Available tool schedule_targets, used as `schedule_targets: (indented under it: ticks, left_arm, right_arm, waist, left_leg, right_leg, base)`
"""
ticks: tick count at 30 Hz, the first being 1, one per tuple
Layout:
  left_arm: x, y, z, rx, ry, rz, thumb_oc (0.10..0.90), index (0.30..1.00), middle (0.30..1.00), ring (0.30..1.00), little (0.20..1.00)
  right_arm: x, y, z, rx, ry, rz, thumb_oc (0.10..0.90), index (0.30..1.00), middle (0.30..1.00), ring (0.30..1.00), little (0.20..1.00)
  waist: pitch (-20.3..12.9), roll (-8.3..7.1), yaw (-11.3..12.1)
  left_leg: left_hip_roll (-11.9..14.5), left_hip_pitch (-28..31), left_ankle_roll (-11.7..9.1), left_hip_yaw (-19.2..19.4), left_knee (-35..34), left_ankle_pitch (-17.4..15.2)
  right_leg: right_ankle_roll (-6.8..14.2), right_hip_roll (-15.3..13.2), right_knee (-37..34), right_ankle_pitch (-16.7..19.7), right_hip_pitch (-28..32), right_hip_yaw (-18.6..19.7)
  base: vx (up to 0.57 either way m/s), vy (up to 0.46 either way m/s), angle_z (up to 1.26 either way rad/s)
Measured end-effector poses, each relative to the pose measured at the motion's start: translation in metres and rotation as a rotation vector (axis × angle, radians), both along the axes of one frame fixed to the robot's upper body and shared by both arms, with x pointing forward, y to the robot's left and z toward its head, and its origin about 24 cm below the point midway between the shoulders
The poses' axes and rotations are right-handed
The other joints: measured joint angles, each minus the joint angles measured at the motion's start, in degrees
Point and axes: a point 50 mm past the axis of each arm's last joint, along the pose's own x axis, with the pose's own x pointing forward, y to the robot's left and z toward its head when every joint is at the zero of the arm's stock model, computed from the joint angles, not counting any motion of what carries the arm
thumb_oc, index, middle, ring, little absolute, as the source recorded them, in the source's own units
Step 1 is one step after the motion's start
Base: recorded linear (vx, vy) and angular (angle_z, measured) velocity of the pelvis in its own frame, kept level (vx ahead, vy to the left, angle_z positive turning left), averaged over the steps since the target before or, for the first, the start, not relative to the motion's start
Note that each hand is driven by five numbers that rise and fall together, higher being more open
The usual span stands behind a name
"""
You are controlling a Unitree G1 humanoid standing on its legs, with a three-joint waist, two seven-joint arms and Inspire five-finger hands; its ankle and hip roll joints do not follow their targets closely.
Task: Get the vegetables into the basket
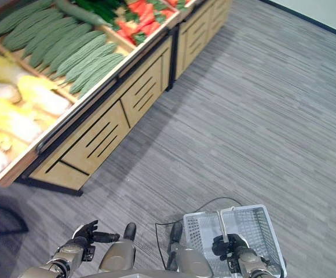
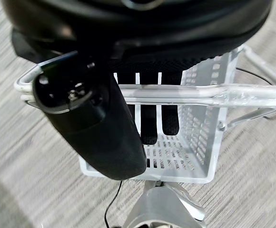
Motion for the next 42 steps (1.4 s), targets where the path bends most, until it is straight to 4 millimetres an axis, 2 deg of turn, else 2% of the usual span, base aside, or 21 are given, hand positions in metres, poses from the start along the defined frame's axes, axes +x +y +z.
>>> schedule_targets:
  ticks: [1, 2, 3, 5, 6, 9, 11, 14, 19, 21, 22, 23, 24, 28, 29, 32, 33, 34, 37, 40, 42]
  left_arm:
    - [0.001, -0.001, 0.000, 0.001, -0.002, -0.006, 0.900, 1.000, 1.000, 1.000, 1.000]
    - [0.004, -0.002, 0.002, -0.002, -0.014, -0.012, 0.900, 1.000, 1.000, 1.000, 1.000]
    - [-0.003, -0.003, -0.002, 0.004, 0.016, -0.027, 0.900, 1.000, 1.000, 1.000, 1.000]
    - [-0.016, -0.003, -0.007, 0.000, 0.050, -0.024, 0.900, 1.000, 1.000, 1.000, 1.000]
    - [-0.028, -0.004, -0.012, -0.011, 0.087, -0.008, 0.900, 1.000, 1.000, 1.000, 1.000]
    - [-0.032, -0.008, -0.014, -0.022, 0.105, -0.018, 0.900, 1.000, 1.000, 1.000, 1.000]
    - [-0.030, -0.008, -0.014, -0.021, 0.105, -0.034, 0.900, 1.000, 1.000, 1.000, 1.000]
    - [-0.024, -0.003, -0.010, -0.006, 0.088, -0.040, 0.900, 1.000, 1.000, 1.000, 1.000]
    - [-0.025, 0.005, -0.008, 0.013, 0.091, -0.031, 0.900, 1.000, 1.000, 1.000, 1.000]
    - [-0.026, 0.006, -0.008, 0.015, 0.098, -0.029, 0.900, 1.000, 1.000, 1.000, 1.000]
    - [-0.028, 0.006, -0.009, 0.016, 0.105, -0.031, 0.900, 1.000, 1.000, 1.000, 1.000]
    - [-0.032, 0.008, -0.009, 0.024, 0.116, -0.035, 0.900, 1.000, 1.000, 1.000, 1.000]
    - [-0.033, 0.010, -0.009, 0.029, 0.116, -0.037, 0.900, 1.000, 1.000, 1.000, 1.000]
    - [-0.047, 0.011, -0.014, 0.031, 0.168, -0.026, 0.900, 1.000, 1.000, 1.000, 1.000]
    - [-0.053, 0.012, -0.015, 0.031, 0.189, -0.015, 0.900, 1.000, 1.000, 1.000, 1.000]
    - [-0.057, 0.012, -0.016, 0.029, 0.194, -0.011, 0.900, 1.000, 1.000, 1.000, 1.000]
    - [-0.062, 0.010, -0.018, 0.025, 0.204, -0.008, 0.900, 1.000, 1.000, 1.000, 1.000]
    - [-0.060, 0.009, -0.018, 0.023, 0.197, -0.011, 0.900, 1.000, 1.000, 1.000, 1.000]
    - [-0.063, 0.002, -0.020, 0.003, 0.191, -0.015, 0.900, 1.000, 1.000, 1.000, 1.000]
    - [-0.066, 0.000, -0.022, -0.003, 0.211, 0.003, 0.900, 1.000, 1.000, 1.000, 1.000]
    - [-0.048, -0.001, -0.018, 0.001, 0.166, -0.010, 0.900, 1.000, 1.000, 1.000, 1.000]
  right_arm:
    - [-0.001, 0.000, 0.000, -0.002, 0.007, -0.003, 0.400, 0.300, 0.300, 0.300, 0.300]
    - [-0.002, -0.001, -0.001, -0.003, 0.007, -0.003, 0.400, 0.300, 0.300, 0.300, 0.300]
    - [-0.002, -0.003, 0.001, -0.007, -0.007, -0.004, 0.400, 0.300, 0.300, 0.300, 0.300]
    - [0.005, -0.003, 0.003, -0.004, -0.037, -0.017, 0.400, 0.300, 0.300, 0.300, 0.300]
    - [0.007, -0.003, 0.004, -0.001, -0.047, -0.028, 0.400, 0.300, 0.300, 0.300, 0.300]
    - [-0.002, -0.004, 0.001, -0.005, -0.028, -0.042, 0.400, 0.300, 0.300, 0.300, 0.300]
    - [-0.004, -0.003, 0.001, -0.003, -0.022, -0.043, 0.400, 0.300, 0.300, 0.300, 0.300]
    - [-0.005, -0.003, 0.000, -0.007, -0.013, -0.035, 0.400, 0.300, 0.300, 0.300, 0.300]
    - [-0.006, -0.003, -0.001, -0.017, 0.011, -0.018, 0.400, 0.300, 0.300, 0.300, 0.300]
    - [-0.004, -0.005, 0.000, -0.023, 0.010, -0.020, 0.400, 0.300, 0.300, 0.300, 0.300]
    - [-0.004, -0.006, 0.000, -0.028, 0.008, -0.018, 0.400, 0.300, 0.300, 0.300, 0.300]
    - [-0.007, -0.003, -0.001, -0.015, 0.013, -0.015, 0.400, 0.300, 0.300, 0.300, 0.300]
    - [-0.008, -0.001, -0.002, -0.006, 0.015, -0.013, 0.400, 0.300, 0.300, 0.300, 0.300]
    - [-0.006, 0.005, -0.003, 0.014, 0.004, -0.007, 0.400, 0.300, 0.300, 0.300, 0.300]
    - [-0.007, 0.006, -0.004, 0.018, 0.007, -0.009, 0.400, 0.300, 0.300, 0.300, 0.300]
    - [-0.016, 0.007, -0.007, 0.024, 0.039, -0.027, 0.400, 0.300, 0.300, 0.300, 0.300]
    - [-0.024, 0.010, -0.010, 0.031, 0.067, -0.030, 0.400, 0.300, 0.300, 0.300, 0.300]
    - [-0.034, 0.011, -0.013, 0.033, 0.098, -0.035, 0.400, 0.300, 0.300, 0.300, 0.300]
    - [-0.044, 0.007, -0.014, 0.025, 0.148, -0.056, 0.400, 0.300, 0.300, 0.300, 0.300]
    - [-0.043, 0.007, -0.014, 0.023, 0.138, -0.056, 0.400, 0.300, 0.300, 0.300, 0.300]
    - [-0.053, 0.005, -0.015, 0.018, 0.159, -0.061, 0.400, 0.300, 0.300, 0.300, 0.300]
  waist:
    - [0.27, -0.49, -0.07]
    - [-0.01, 0.06, -1.25]
    - [-0.01, 0.03, -4.32]
    - [-0.36, 1.13, -4.38]
    - [-0.50, 1.45, -4.50]
    - [-0.98, 1.33, -4.62]
    - [-1.24, 1.29, -4.59]
    - [-1.97, 1.06, -2.88]
    - [-3.08, 1.04, -1.25]
    - [-3.15, 1.26, -1.32]
    - [-3.27, 1.44, -1.67]
    - [-4.14, 0.83, -1.60]
    - [-4.60, 0.12, -1.09]
    - [-4.95, 0.01, -1.34]
    - [-4.86, 0.05, -1.51]
    - [-4.91, -0.03, -1.54]
    - [-5.04, -0.17, -1.93]
    - [-5.27, -0.45, -2.30]
    - [-5.63, 1.48, -1.10]
    - [-5.58, 1.81, -2.10]
    - [-5.71, 1.74, -2.99]
  left_leg:
    - [0.47, 0.13, 1.22, 4.51, -1.16, -0.59]
    - [1.68, 0.75, 2.48, 13.61, -3.50, -1.72]
    - [2.84, 2.04, 3.43, 25.34, -6.39, -2.39]
    - [2.98, 4.93, 5.29, 28.08, -9.02, -3.51]
    - [2.14, 7.96, 5.42, 26.53, -12.42, -2.38]
    - [0.15, 10.36, 6.38, 26.09, -14.21, -0.49]
    - [-0.68, 10.79, 7.00, 26.49, -14.11, -0.79]
    - [-2.77, 11.00, 8.83, 27.13, -13.47, -2.20]
    - [-4.23, 11.68, 10.38, 26.83, -13.45, -3.36]
    - [-4.24, 12.46, 10.71, 26.41, -13.43, -3.77]
    - [-4.04, 13.17, 10.92, 25.63, -13.24, -4.02]
    - [-4.66, 13.29, 12.07, 24.72, -12.81, -5.22]
    - [-5.07, 13.78, 12.52, 24.57, -13.34, -5.38]
    - [-5.40, 14.68, 12.06, 23.63, -14.67, -3.91]
    - [-5.37, 14.88, 11.95, 22.07, -14.58, -3.84]
    - [-5.53, 15.61, 11.82, 19.92, -14.64, -3.90]
    - [-5.75, 16.02, 10.33, 15.47, -14.21, -4.57]
    - [-6.05, 16.20, 10.29, 13.25, -14.19, -4.83]
    - [-3.13, 16.14, 7.66, 10.01, -14.08, -4.67]
    - [-0.74, 13.99, 5.77, 5.22, -11.17, -4.75]
    - [-0.42, 11.26, 4.88, -0.10, -8.91, -3.80]
  right_leg:
    - [-0.46, -0.53, -0.54, 0.43, 0.50, -1.86]
    - [-0.36, -1.24, -0.84, 0.30, 1.05, -3.98]
    - [0.25, -1.73, -0.25, -0.81, 1.35, -7.07]
    - [1.42, -1.30, 0.39, -1.27, 0.89, -6.26]
    - [1.50, -0.85, 1.12, -1.27, 1.07, -5.30]
    - [2.72, -2.76, 3.98, -2.24, 1.04, -4.75]
    - [2.96, -3.81, 5.18, -2.69, 0.84, -4.07]
    - [3.44, -5.88, 7.81, -3.17, -0.78, -0.94]
    - [4.32, -7.38, 9.86, -3.08, -0.96, -0.47]
    - [5.51, -8.41, 15.57, -3.93, -2.65, -0.53]
    - [6.01, -9.57, 23.05, -5.22, -5.28, 0.85]
    - [6.79, -10.75, 29.15, -6.60, -9.20, 4.46]
    - [6.88, -10.81, 29.31, -6.65, -10.51, 6.10]
    - [10.00, -8.08, 13.09, -2.87, -11.23, 11.21]
    - [9.50, -6.38, 6.82, -0.31, -11.58, 16.19]
    - [9.02, -5.18, 5.83, 2.01, -11.94, 19.30]
    - [8.70, -3.91, 6.01, 2.24, -9.67, 21.55]
    - [7.01, -3.65, 5.15, 3.62, -8.08, 22.32]
    - [4.95, -1.47, 4.12, 5.38, -6.01, 19.58]
    - [3.50, 0.15, 4.19, 4.47, -4.12, 14.85]
    - [2.35, 0.30, 4.84, 2.01, -3.23, 11.34]
  base:
    - [0.02, 0.136, 1.34]
    - [0.05, 0.242, 1.32]
    - [0.11, 0.257, 1.06]
    - [0.13, 0.253, 0.15]
    - [0.12, 0.230, -0.33]
    - [0.09, 0.223, -0.10]
    - [0.07, 0.254, -0.06]
    - [0.04, 0.193, -0.13]
    - [0.05, 0.191, -0.02]
    - [0.02, 0.090, 0.13]
    - [0.04, 0.063, 0.38]
    - [0.05, 0.060, 0.31]
    - [0.06, 0.022, 0.21]
    - [0.04, -0.098, 0.21]
    - [0.08, -0.100, 0.45]
    - [0.20, -0.275, 0.67]
    - [0.20, -0.295, 1.25]
    - [0.13, -0.210, 1.31]
    - [0.16, -0.351, 0.67]
    - [0.09, -0.378, 0.77]
    - [0.04, -0.194, 1.63]
